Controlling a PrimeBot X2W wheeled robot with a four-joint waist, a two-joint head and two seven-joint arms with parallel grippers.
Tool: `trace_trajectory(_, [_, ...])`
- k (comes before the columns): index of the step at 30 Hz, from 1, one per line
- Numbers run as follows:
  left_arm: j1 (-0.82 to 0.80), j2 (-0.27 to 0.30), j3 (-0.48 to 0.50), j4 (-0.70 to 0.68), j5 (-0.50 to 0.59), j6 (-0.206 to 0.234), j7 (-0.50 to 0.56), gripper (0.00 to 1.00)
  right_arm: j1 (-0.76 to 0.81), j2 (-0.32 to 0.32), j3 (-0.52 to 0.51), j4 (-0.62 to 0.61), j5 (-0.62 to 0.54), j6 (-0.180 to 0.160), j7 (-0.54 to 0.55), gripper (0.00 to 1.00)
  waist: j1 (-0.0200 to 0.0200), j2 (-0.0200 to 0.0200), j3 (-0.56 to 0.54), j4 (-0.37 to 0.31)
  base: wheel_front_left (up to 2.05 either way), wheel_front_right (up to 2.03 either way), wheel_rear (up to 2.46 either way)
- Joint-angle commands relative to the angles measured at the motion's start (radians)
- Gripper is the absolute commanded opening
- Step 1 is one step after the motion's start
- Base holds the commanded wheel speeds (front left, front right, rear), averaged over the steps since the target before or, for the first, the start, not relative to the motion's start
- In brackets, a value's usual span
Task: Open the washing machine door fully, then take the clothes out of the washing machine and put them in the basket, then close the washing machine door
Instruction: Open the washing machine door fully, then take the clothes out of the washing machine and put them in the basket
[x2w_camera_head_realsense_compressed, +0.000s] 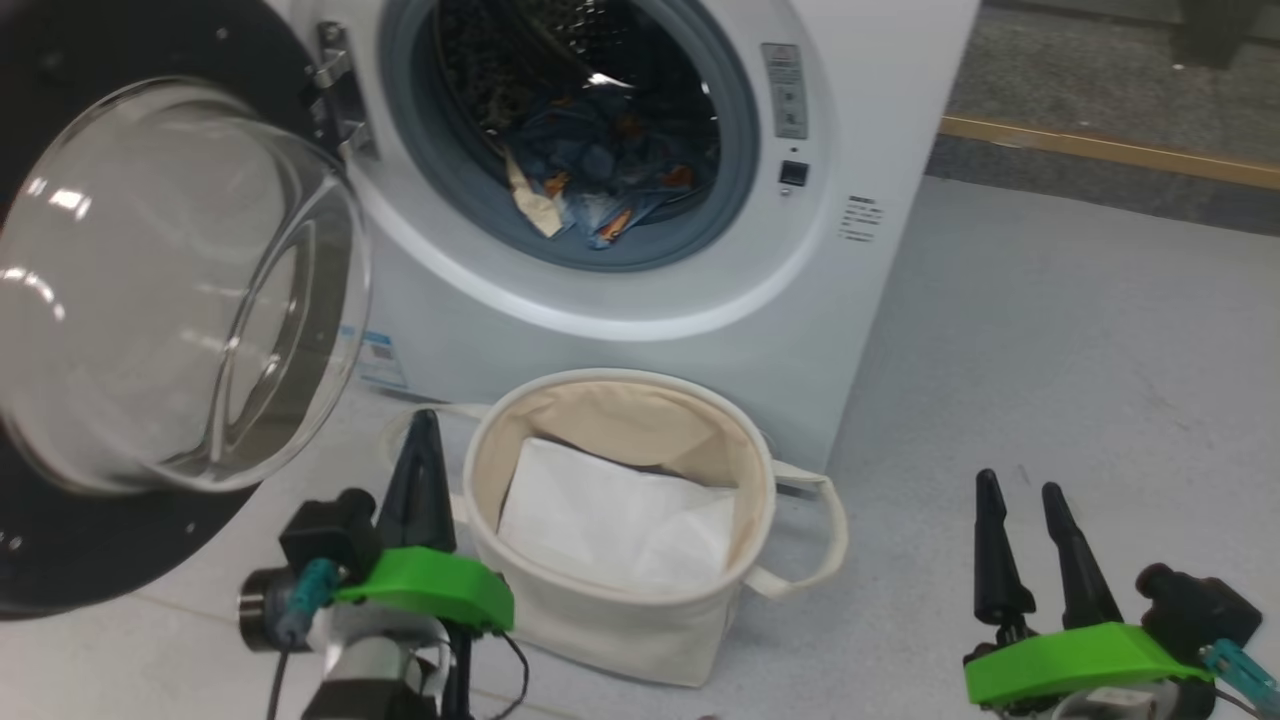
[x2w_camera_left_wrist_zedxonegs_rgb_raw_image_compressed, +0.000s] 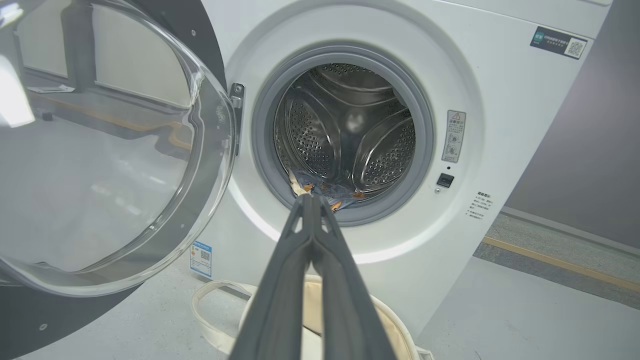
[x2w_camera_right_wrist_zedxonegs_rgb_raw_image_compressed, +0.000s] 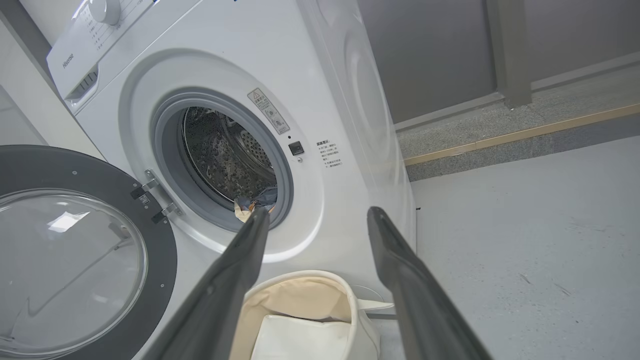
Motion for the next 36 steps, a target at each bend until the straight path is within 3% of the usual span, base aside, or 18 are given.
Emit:
trace_trajectory(1, [-0.020, 0.018, 0.017, -0.039, -0.003, -0.008, -0.005, 0.00, -0.018, 0.000, 0.014, -0.047, 0.004, 0.001, -0.012, 1.00, 0.0000, -0.0001, -0.005, -0.021, 0.00, 0.00, 0.00])
trace_trajectory(8, [0.015, 0.018, -0.073, -0.037, -0.014, -0.046, -0.005, 0.00, 0.005, 0.000, -0.009, -0.074, -0.009, 0.001, -0.012, 1.00, 0.0000, -0.0001, -0.002, -0.052, 0.00, 0.00, 0.00])
trace_trajectory(9, [0.019, 0.018, -0.086, -0.038, -0.009, -0.055, -0.005, 0.06, 0.007, 0.000, -0.011, -0.074, -0.011, 0.001, -0.012, 1.00, 0.0000, -0.0001, 0.000, -0.056, 0.00, 0.00, 0.00])
trace_trajectory(10, [0.025, 0.018, -0.103, -0.039, -0.004, -0.069, -0.005, 0.18, 0.009, 0.000, -0.012, -0.073, -0.013, 0.001, -0.012, 1.00, 0.0000, -0.0001, 0.002, -0.060, 0.00, 0.00, 0.00])
trace_trajectory(12, [0.040, 0.018, -0.118, -0.035, -0.005, -0.076, -0.005, 1.00, 0.009, 0.000, -0.014, -0.069, -0.017, 0.001, -0.012, 1.00, 0.0000, -0.0001, 0.004, -0.066, 0.00, 0.00, 0.00])
trace_trajectory(27, [0.105, 0.018, -0.133, -0.030, 0.010, -0.062, -0.005, 1.00, 0.005, 0.000, -0.033, -0.019, -0.054, 0.001, -0.012, 1.00, 0.0000, -0.0001, 0.019, -0.088, 0.00, 0.00, 0.00])
trace_trajectory(36, [0.110, 0.018, -0.134, -0.035, 0.062, -0.026, -0.005, 1.00, 0.001, 0.000, -0.032, 0.002, -0.062, 0.001, -0.012, 1.00, 0.0000, -0.0001, 0.023, -0.084, 0.00, 0.00, 0.00])
